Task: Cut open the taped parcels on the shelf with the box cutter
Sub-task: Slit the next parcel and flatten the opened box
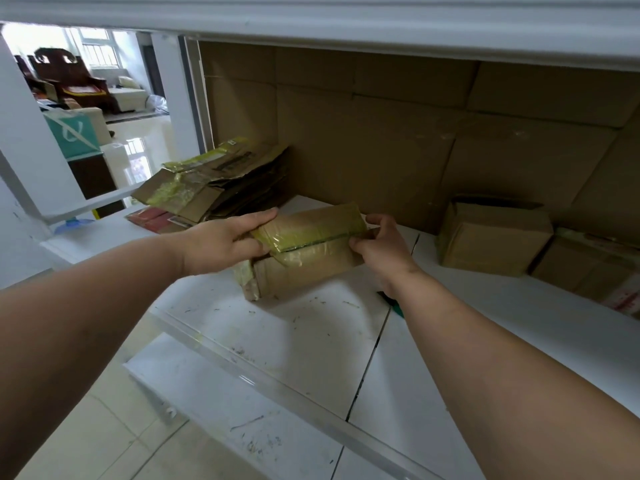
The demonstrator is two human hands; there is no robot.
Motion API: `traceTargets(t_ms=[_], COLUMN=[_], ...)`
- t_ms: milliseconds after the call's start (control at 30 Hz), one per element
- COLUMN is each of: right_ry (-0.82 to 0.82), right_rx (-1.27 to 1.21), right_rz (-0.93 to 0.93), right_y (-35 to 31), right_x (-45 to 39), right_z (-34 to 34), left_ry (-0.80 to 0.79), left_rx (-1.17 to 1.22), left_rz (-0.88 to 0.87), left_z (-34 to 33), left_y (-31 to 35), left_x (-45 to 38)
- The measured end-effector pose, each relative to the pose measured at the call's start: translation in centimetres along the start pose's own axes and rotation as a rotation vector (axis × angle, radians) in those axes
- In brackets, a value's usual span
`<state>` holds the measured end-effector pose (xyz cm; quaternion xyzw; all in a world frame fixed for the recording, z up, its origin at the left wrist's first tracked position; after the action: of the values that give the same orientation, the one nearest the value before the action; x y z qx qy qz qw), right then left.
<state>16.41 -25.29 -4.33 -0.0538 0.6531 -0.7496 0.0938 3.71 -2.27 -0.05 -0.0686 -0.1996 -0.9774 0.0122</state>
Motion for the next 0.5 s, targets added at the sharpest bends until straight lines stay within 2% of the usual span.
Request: traceTargets(t_ms=[100,200,267,400,500], right_ry=[0.003,0.011,0.015,0.023,0.027], right_rx=[0.017,0.016,0.02,0.045,0.068], right_rz=[0.014,0.025,0.037,0.064,0.068], right_y=[-0.3,-0.5,-0.6,-1.1,-1.2], right_x=[0.0,0.1,0.2,0.4,0.5], right_z=[-0.1,-0.2,-0.3,-0.6,-0.7], left_ry=[-0.113,-0.118,-0.052,0.19,0.262], left_rx=[-0.018,0.013,-0.058,-0.522,-0.633], left_rz=[0.041,0.031,0.05,0.093,0.1], left_z=[0.8,1.3,1.7,2.3,2.2], left_y=[0.6,1.4,1.6,2.9,3.7], left_x=[0.0,0.1,0.0,-0.4,-0.8])
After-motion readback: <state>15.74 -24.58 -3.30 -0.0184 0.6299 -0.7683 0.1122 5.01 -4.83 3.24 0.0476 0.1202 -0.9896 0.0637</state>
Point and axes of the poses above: each hand's wrist, its own x-axis away from the middle knuckle, its own z-axis out of the back of the hand, y = z × x, the point moved 6 cm from there along -x, towards the middle knuckle, and after that the axes turned 11 degrees about -x, right-handed, at the moved point
